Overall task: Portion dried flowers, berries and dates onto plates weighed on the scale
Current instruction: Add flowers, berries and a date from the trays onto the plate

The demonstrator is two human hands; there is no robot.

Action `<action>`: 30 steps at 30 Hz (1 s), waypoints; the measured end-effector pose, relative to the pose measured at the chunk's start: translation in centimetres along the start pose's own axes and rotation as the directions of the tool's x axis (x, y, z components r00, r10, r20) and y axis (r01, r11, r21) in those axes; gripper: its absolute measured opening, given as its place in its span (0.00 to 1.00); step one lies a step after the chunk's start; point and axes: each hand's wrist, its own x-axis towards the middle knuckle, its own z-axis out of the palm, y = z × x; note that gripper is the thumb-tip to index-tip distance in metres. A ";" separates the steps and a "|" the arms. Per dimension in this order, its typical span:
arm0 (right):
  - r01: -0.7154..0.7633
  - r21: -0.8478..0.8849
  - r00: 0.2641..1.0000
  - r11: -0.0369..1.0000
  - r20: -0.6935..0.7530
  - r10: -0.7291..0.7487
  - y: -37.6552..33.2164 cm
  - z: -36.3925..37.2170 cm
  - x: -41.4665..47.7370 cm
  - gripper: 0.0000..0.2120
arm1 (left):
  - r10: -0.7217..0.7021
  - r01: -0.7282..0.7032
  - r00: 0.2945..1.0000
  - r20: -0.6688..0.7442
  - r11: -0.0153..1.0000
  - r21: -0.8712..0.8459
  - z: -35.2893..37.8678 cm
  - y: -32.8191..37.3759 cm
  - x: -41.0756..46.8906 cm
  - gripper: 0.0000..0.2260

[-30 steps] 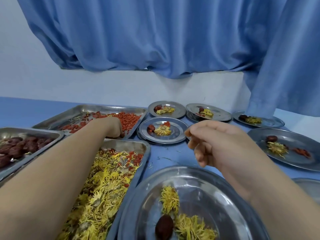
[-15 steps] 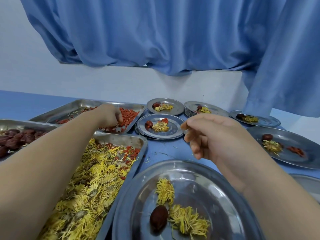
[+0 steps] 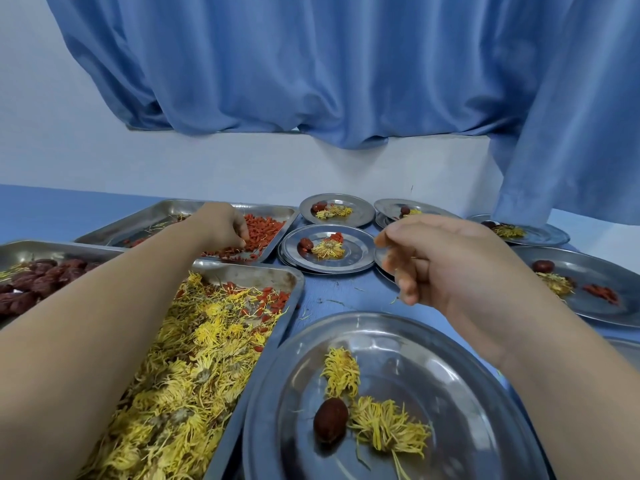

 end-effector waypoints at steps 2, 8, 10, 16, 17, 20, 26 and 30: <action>0.001 0.000 1.000 1.000 -0.002 -0.001 0.0 0.0 0.0 0.11 | -0.028 0.027 1.000 -0.007 0.999 -0.031 0.1 -0.2 -0.1 0.13; 0.006 0.009 1.000 1.000 -0.003 -0.006 0.0 0.0 0.0 0.10 | -0.076 0.069 0.997 -0.024 0.978 -0.196 -0.4 -0.5 -0.6 0.10; 0.014 0.020 1.000 1.000 -0.008 -0.014 -0.2 -0.2 0.0 0.09 | -0.080 0.061 0.995 -0.051 0.951 -0.303 -1.0 -0.4 -1.1 0.09; 0.034 0.091 0.999 0.995 -0.041 -0.030 -1.2 -1.0 -0.2 0.08 | 0.004 -0.028 0.999 -0.050 0.871 -0.490 -3.4 2.1 -4.0 0.07; 0.041 0.095 0.999 0.995 -0.039 -0.038 -1.5 -1.1 -0.3 0.08 | 0.034 -0.045 0.999 -0.030 0.857 -0.514 -3.8 2.9 -4.8 0.07; 0.073 0.099 0.997 0.992 -0.032 -0.070 -2.5 -1.3 -1.0 0.08 | 0.151 -0.120 0.988 0.022 0.863 -0.491 -5.0 5.5 -7.8 0.08; 0.222 0.005 0.966 0.975 -0.137 -0.220 -5.7 -1.1 -3.4 0.08 | 0.294 -0.190 0.953 0.079 0.777 -0.600 -5.9 11.6 -14.7 0.08; 0.376 0.022 0.910 0.926 -0.196 -0.365 -7.3 -1.8 -6.6 0.07 | 0.396 -0.225 0.910 0.123 0.721 -0.656 -5.3 14.7 -19.2 0.08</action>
